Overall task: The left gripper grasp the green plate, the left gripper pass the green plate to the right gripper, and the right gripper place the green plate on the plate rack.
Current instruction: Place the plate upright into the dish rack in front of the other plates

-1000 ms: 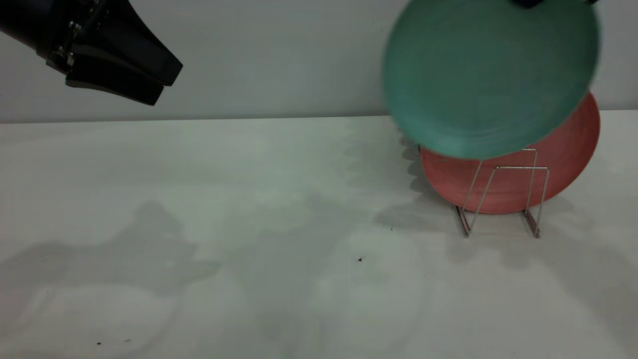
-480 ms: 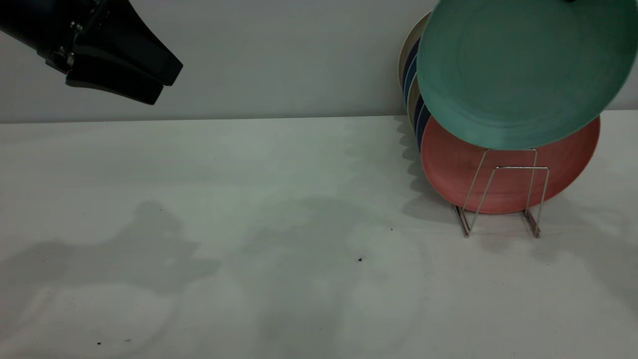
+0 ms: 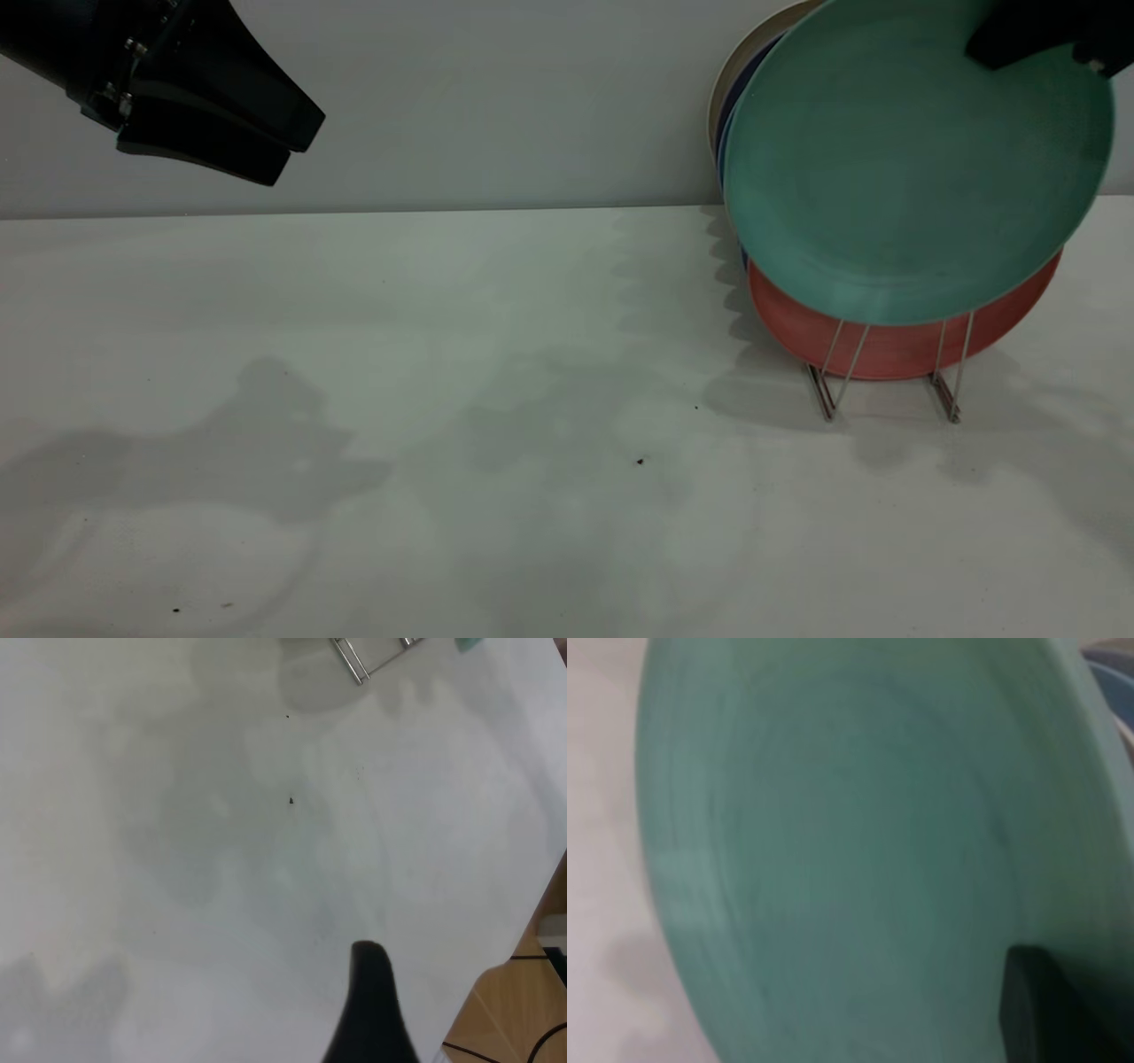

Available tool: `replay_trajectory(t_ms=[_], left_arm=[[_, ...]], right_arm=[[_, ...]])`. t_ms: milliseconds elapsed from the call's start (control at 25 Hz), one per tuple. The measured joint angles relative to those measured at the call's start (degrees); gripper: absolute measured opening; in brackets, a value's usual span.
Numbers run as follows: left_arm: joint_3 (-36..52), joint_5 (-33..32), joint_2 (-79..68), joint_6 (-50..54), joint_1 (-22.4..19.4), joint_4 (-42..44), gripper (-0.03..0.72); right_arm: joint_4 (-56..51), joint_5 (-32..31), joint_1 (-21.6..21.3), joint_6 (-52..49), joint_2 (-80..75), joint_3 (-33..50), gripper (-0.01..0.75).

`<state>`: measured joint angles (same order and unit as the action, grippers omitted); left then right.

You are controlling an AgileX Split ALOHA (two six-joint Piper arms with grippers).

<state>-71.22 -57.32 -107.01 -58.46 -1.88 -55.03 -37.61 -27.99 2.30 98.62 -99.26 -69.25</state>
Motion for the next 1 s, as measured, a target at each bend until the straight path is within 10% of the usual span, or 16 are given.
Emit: replay_trajectory(t_ms=[1000], left_arm=[[0.1, 1.5, 0.0, 0.0, 0.0, 0.0, 0.593]], right_arm=[[-6.2, 2.2, -0.4, 6.5, 0.3, 0.4, 0.07]])
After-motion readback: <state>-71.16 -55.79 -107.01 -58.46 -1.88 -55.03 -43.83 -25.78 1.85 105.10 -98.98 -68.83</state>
